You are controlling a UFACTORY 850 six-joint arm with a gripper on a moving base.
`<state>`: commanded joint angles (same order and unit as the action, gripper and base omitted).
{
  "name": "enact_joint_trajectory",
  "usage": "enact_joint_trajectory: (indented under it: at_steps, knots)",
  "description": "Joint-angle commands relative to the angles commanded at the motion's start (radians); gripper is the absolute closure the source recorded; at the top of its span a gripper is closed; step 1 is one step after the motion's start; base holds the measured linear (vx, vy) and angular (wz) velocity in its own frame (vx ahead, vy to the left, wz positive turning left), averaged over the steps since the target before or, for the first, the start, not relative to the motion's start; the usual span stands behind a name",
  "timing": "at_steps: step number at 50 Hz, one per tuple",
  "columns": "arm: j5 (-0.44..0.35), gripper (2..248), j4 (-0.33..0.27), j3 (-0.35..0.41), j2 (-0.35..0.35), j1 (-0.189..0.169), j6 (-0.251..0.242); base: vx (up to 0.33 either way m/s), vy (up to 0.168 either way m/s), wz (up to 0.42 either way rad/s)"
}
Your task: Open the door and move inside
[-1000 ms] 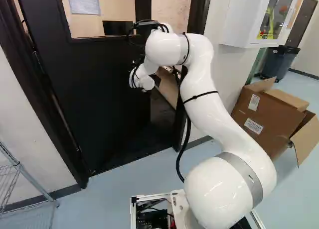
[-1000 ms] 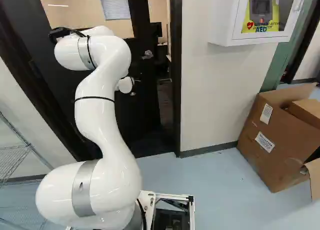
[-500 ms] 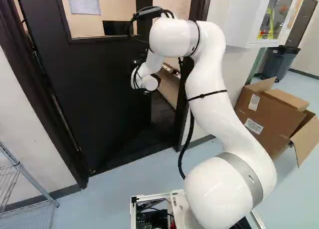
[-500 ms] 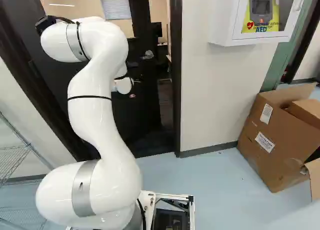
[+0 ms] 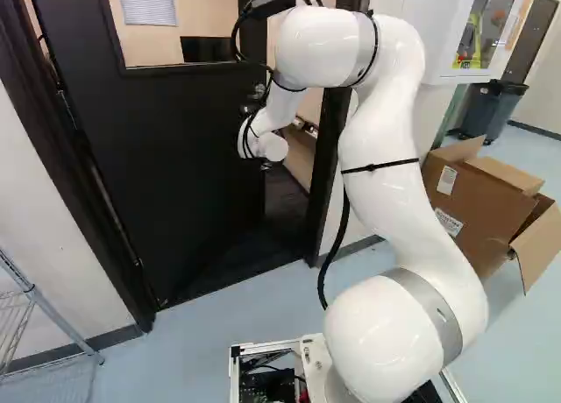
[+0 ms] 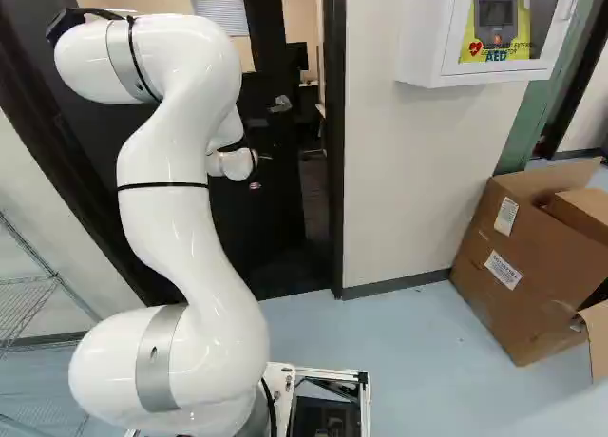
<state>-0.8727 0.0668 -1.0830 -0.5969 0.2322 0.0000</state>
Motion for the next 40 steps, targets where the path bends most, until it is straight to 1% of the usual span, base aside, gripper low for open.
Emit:
enact_joint_trajectory:
  at_steps: [14, 40]
  knots:
    - [0.000, 3, 0.000, 0.086, 0.065, -0.014, 0.000, 0.000, 0.000, 0.000]
    - [0.000, 3, 0.000, 0.246, 0.189, -0.029, 0.000, 0.000, 0.000, 0.000]
